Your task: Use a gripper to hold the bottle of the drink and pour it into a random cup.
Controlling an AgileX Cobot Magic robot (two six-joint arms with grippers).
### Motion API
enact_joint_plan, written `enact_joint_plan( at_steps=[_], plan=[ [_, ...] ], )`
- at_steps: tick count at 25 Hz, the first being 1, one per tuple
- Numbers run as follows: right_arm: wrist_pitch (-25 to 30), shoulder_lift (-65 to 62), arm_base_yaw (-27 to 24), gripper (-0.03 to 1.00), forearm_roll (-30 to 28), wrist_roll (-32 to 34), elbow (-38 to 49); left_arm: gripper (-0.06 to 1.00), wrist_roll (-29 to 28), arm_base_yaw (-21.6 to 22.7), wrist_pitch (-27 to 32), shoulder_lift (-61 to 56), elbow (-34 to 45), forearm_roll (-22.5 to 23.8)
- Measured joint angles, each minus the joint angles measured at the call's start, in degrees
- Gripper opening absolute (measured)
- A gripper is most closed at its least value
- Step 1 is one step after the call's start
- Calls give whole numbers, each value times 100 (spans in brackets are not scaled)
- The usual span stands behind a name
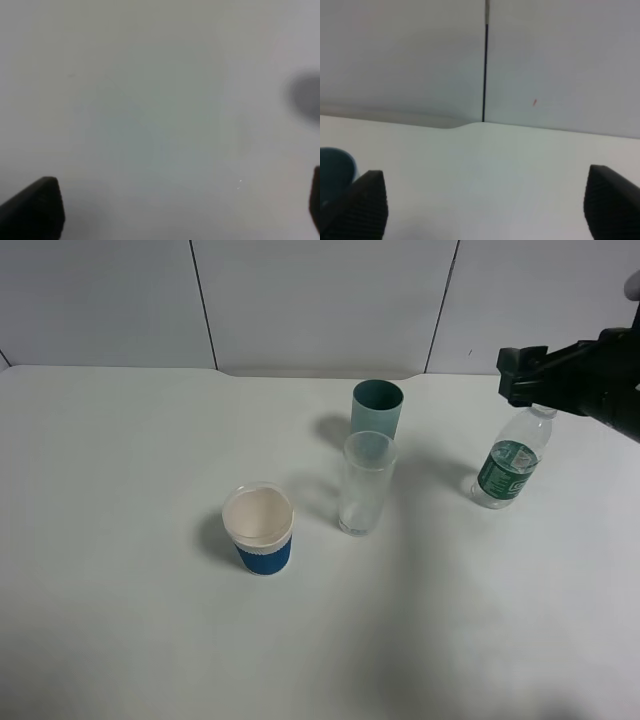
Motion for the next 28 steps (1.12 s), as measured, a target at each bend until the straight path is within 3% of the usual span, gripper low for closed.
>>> enact_joint_plan(
  at_steps=[4,8,16,20,28],
  plan=[
    [620,-179,0,78,-25,-210,-405,99,0,0,0,0,0,0],
    [1206,-523,-269,78,-555,-192,-719,99,0,0,0,0,0,0],
    [2404,-1694,-1413,78,-1799,933,-787,99,0,0,0,0,0,0],
    [3125,-2455,-1737,78,-1966,1160,-787,99,0,0,0,0,0,0],
    [4744,-3968,-1758,78,-1990,1187,-787,99,0,0,0,0,0,0]
  ],
)
